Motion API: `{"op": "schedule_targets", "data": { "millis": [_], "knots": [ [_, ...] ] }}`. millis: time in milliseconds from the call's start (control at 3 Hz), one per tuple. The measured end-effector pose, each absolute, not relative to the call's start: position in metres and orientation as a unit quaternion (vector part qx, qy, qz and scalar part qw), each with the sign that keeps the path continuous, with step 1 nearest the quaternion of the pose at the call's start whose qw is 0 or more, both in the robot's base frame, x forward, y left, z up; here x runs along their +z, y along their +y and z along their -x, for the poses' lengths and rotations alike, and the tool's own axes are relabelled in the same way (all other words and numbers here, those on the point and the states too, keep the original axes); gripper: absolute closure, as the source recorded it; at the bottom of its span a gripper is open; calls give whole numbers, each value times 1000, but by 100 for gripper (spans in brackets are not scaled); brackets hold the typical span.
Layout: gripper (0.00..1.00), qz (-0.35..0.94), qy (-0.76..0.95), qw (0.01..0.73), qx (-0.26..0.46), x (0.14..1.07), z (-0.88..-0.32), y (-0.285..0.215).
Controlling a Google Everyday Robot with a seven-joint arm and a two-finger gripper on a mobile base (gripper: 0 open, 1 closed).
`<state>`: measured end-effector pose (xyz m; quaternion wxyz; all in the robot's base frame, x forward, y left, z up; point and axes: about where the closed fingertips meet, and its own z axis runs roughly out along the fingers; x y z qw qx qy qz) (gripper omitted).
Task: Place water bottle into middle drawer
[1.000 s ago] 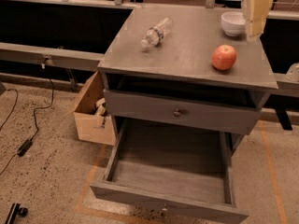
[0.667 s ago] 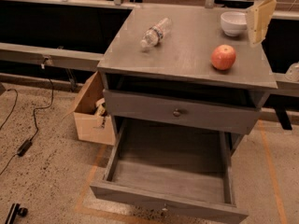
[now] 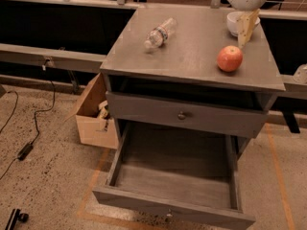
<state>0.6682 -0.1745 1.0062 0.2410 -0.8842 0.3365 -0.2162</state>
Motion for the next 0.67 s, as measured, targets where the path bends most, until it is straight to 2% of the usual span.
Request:
{"op": "schedule_targets", "data": {
  "millis": [667],
  "knots": [
    [0, 911, 259, 254, -197, 980, -708, -155]
  ]
}}
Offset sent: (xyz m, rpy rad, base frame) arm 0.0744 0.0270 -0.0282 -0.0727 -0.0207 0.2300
